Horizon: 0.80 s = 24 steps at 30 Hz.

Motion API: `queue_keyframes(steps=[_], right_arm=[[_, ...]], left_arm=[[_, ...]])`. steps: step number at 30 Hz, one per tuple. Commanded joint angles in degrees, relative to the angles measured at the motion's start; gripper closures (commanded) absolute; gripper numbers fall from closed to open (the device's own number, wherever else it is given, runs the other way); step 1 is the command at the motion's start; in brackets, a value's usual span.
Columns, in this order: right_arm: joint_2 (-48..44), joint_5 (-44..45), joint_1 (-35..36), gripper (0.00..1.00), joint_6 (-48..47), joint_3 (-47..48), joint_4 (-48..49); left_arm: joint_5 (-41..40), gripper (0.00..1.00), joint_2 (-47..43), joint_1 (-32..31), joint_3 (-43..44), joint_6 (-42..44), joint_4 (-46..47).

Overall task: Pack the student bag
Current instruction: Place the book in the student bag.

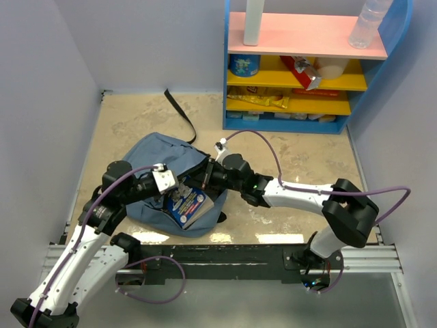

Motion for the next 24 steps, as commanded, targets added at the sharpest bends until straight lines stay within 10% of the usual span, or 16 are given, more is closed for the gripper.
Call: queue_keyframes(steps=[1, 13, 18, 24], right_arm=[[2.09, 9.51, 0.23, 1.0, -3.59, 5.78, 8.59], [10.36, 14.81, 1.64, 0.98, -9.57, 11.32, 13.5], [15.54, 9.97, 1.73, 0.5, -15.44, 17.9, 4.84], [7.48, 14.26, 1.12, 0.42, -23.01, 10.99, -4.86]], left_arm=[[6.81, 1.0, -0.93, 0.04, 2.31, 0.75, 0.63], [10.24, 1.0, 0.13, 0.13, 3.27, 1.81, -1.57], [10.41, 1.0, 0.3, 0.13, 3.45, 1.72, -1.39], [9.89, 1.0, 0.13, 0.13, 3.89, 3.56, -3.5]])
